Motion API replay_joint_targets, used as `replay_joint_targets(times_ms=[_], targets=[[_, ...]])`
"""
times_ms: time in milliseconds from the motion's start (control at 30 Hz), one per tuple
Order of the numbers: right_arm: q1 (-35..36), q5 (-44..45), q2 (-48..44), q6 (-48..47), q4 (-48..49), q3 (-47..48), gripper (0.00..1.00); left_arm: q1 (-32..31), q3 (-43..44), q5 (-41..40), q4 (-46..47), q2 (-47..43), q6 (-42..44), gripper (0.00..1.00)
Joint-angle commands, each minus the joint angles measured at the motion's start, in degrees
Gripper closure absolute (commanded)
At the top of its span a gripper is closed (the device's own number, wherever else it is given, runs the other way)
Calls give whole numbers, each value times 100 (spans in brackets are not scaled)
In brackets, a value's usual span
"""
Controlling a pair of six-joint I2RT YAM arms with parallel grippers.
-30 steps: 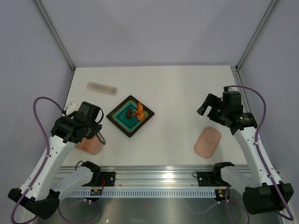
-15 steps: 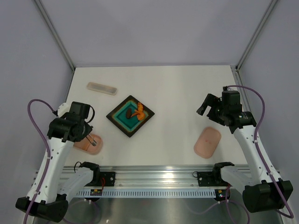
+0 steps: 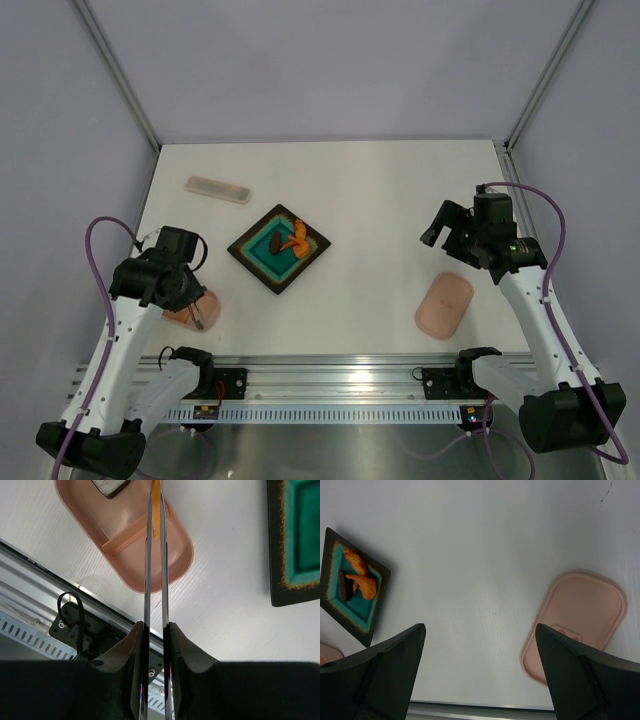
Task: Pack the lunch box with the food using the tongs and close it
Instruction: Place the fake food in the packing box.
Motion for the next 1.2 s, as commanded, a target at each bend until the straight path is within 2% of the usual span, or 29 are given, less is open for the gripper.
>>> replay_joint_targets(times_ms=[0,533,1167], targets=[[-9,-133,38,-4,207,77,0,25,-104,177,-1049,-116,350,100],[-9,-142,74,39,233,103,1,25,-464,686,-1049,-327,588,100],[-9,-186,91,48,277,86,1,17,72,1047,-1058,-503,1019,100]])
